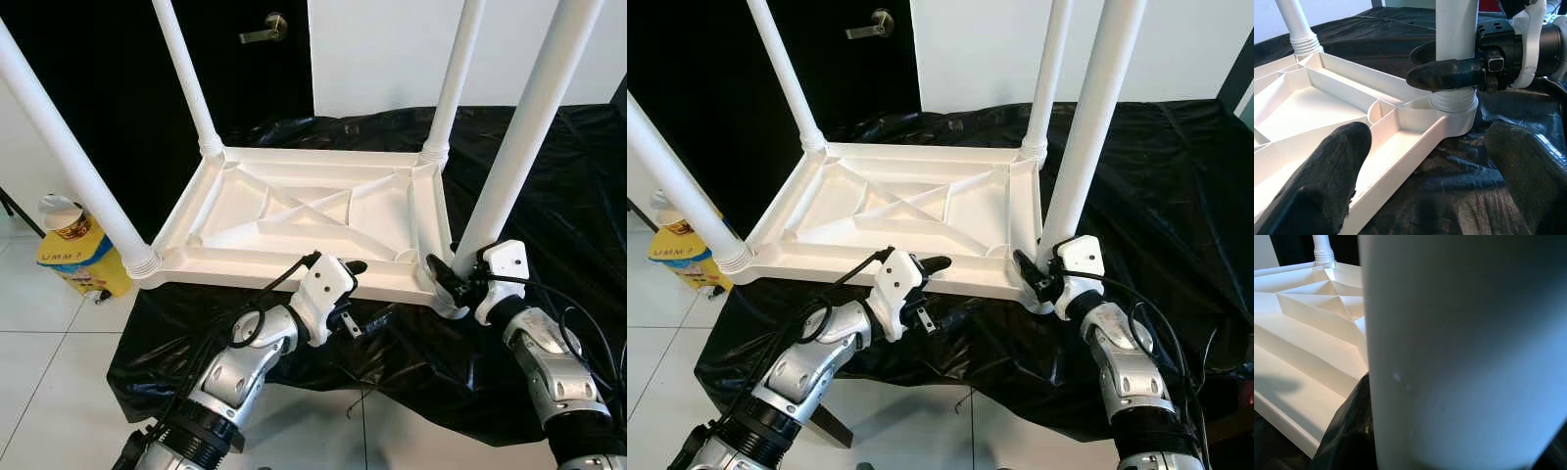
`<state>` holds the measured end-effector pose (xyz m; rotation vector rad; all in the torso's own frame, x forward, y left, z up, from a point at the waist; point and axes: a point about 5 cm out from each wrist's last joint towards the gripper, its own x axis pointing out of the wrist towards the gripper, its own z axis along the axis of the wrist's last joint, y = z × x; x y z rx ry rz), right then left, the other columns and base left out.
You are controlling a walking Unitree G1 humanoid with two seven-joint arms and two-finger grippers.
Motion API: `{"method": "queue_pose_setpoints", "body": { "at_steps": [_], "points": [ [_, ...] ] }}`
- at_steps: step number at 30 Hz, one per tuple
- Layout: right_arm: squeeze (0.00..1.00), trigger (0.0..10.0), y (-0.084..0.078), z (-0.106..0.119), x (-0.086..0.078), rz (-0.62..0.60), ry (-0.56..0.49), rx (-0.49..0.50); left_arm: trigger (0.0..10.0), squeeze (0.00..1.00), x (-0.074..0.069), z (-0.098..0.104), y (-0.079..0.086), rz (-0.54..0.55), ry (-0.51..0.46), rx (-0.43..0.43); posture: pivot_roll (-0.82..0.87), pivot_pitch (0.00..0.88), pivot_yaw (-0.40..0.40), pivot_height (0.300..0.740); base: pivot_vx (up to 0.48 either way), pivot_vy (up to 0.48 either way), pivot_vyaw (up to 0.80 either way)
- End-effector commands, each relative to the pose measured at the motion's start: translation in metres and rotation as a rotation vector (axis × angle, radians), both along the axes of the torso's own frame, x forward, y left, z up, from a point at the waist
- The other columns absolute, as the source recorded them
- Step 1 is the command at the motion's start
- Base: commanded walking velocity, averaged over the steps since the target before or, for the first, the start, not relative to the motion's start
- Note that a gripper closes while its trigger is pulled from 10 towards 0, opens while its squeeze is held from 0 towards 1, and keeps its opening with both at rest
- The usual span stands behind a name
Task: Building children table
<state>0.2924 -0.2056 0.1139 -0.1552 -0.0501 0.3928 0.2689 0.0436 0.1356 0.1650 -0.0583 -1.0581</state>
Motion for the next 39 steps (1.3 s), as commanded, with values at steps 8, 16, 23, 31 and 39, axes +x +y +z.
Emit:
{"method": "queue_pose_setpoints", "body": {
  "at_steps": [8, 16, 23, 31, 39],
  "points": [
    [0.0, 10.0, 0.004, -0.026, -0.007, -0.117, 0.118, 0.017, 10.0, 0.0, -0.004, -0.001, 0.001, -0.049, 0.019, 0.008, 0.0, 0.0, 0.047, 0.74, 0.0, 0.0, 0.0],
    [0.0, 10.0, 0.013, -0.03, -0.011, -0.265, 0.127, 0.063, 10.0, 0.0, -0.007, -0.003, 0.001, -0.057, 0.028, 0.009, 0.0, 0.0, 0.049, 0.74, 0.0, 0.0, 0.0],
    [0.0, 10.0, 0.024, -0.031, -0.011, -0.45, 0.125, 0.125, 10.0, 0.0, -0.008, -0.004, 0.001, -0.06, 0.034, 0.01, 0.0, 0.0, 0.04, 0.74, 0.0, 0.0, 0.0],
    [0.0, 10.0, 0.049, -0.032, -0.014, -0.498, 0.145, 0.19, 10.0, 0.0, -0.01, -0.004, 0.0, -0.062, 0.035, 0.009, 0.01, 0.0, 0.034, 0.74, 0.0, 0.0, 0.0],
    [0.0, 10.0, 0.057, -0.032, -0.016, -0.528, 0.154, 0.2, 10.0, 0.0, -0.011, -0.004, 0.001, -0.064, 0.036, 0.014, 0.01, 0.0, 0.037, 0.74, 0.0, 0.0, 0.0]
  ]
}}
